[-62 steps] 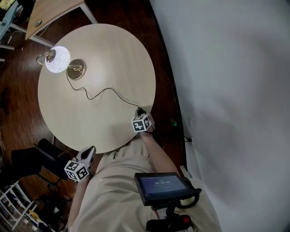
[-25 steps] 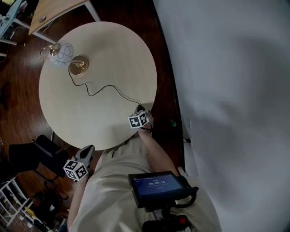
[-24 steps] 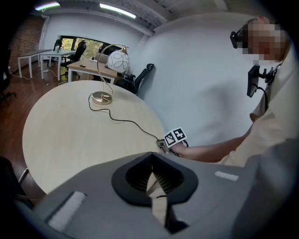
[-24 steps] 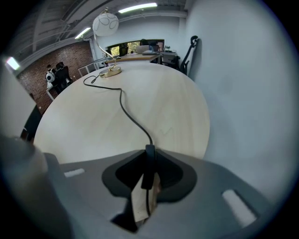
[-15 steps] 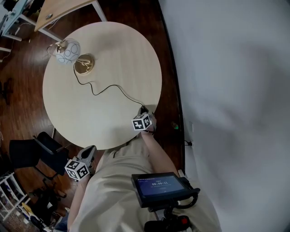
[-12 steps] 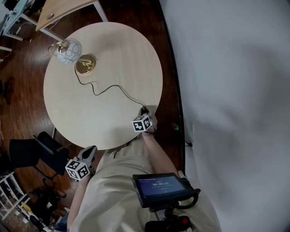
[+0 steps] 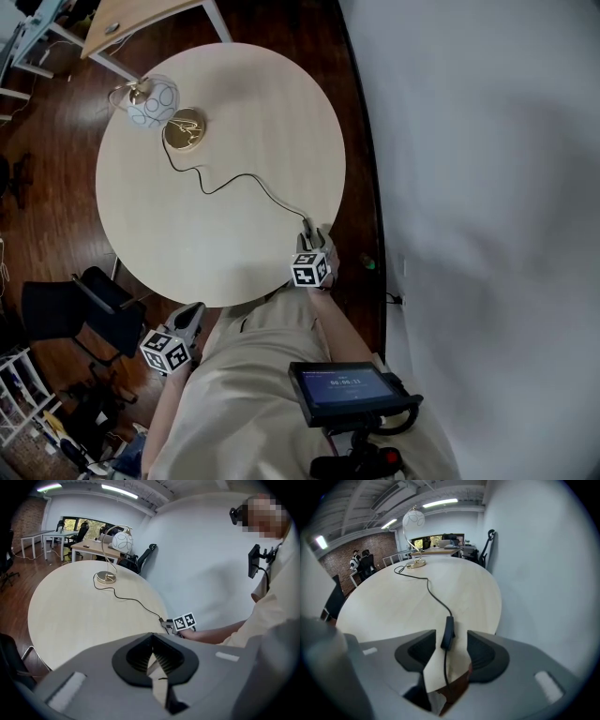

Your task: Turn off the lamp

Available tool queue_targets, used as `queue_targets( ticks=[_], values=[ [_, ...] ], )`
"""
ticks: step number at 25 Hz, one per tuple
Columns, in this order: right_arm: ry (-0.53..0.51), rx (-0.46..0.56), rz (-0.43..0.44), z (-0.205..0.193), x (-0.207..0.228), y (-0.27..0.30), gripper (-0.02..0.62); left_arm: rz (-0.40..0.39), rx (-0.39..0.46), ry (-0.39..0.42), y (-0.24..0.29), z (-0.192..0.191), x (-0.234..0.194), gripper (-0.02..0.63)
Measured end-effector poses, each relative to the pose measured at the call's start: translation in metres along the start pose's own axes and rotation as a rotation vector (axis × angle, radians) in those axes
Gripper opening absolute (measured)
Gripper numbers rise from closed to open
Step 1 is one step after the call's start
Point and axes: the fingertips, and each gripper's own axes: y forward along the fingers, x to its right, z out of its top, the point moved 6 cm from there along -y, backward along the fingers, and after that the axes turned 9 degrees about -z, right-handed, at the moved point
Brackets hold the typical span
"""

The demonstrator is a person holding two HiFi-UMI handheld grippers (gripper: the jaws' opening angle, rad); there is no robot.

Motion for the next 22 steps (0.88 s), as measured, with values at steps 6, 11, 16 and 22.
queue_targets(
  ticks=[6,11,16,22],
  values=[
    [-0.003,0.054,-0.023,-0.002,0.012,-0.024,0.188,0.003,0.029,-0.005,-0.005,-0.016,-0.016,-0.014],
    [-0.028,0.093,-0.073,-0.002,0.035,-0.059,0.181,-0.028,0.094,0.036,-0.008,-0.023,-0.022,-0.014],
    [0.086,0.196,-0.057,0.037,0.004,-0.127,0.173,-0.045,0.187,0.065,-0.071,-0.030,-0.036,-0.014],
    [0.070,0.368,-0.033,0.099,-0.054,-0.203,0.155,-0.059,0.353,0.079,-0.147,-0.035,-0.049,-0.014]
  ],
)
